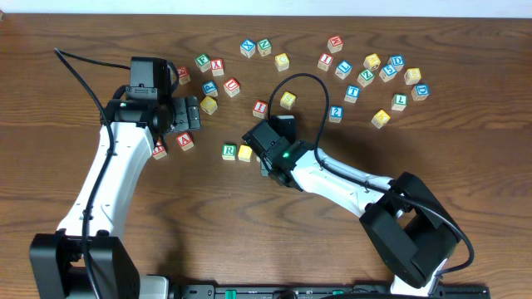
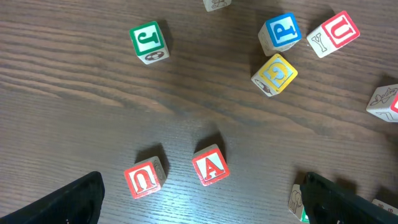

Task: Spell out ROBOT
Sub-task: 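Lower the yellow O block onto the table right of the B, then open the right gripper and release the yellow O block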

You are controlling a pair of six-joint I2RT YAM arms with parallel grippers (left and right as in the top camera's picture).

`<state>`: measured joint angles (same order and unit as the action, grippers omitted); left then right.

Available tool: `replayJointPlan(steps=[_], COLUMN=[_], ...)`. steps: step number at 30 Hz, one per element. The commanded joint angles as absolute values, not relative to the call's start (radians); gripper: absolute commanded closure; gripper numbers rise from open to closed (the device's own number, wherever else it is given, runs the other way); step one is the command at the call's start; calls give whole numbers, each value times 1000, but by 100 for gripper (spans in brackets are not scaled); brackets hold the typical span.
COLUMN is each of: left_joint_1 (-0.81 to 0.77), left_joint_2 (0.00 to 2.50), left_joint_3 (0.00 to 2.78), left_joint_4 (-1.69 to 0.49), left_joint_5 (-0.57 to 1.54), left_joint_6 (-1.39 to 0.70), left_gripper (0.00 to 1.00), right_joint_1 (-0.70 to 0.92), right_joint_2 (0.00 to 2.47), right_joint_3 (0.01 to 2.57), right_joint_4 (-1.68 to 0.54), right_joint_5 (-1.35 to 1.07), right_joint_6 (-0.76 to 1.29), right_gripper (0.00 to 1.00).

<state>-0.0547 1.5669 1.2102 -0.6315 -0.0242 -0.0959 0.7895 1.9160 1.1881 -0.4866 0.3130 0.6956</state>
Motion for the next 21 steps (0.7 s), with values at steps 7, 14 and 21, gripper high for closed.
replayJointPlan(steps=[7,14,21], left_joint_1=[-51,-51,-51], left_joint_2=[1565,1565,1565], left_joint_3=[1201,1201,1200], left_joint_4=[-635,-635,-635], left_joint_5=[-18,-18,-18], left_joint_6=[-82,-82,-82], left_gripper=[1,1,1], right_joint_1=[800,800,800], right_joint_2=[1936,1936,1936], right_joint_3=[1182,1182,1182], right_joint_4=[-485,-485,-485], right_joint_5=[330,330,330], right_joint_6=[694,694,694], right_gripper=[75,67,68])
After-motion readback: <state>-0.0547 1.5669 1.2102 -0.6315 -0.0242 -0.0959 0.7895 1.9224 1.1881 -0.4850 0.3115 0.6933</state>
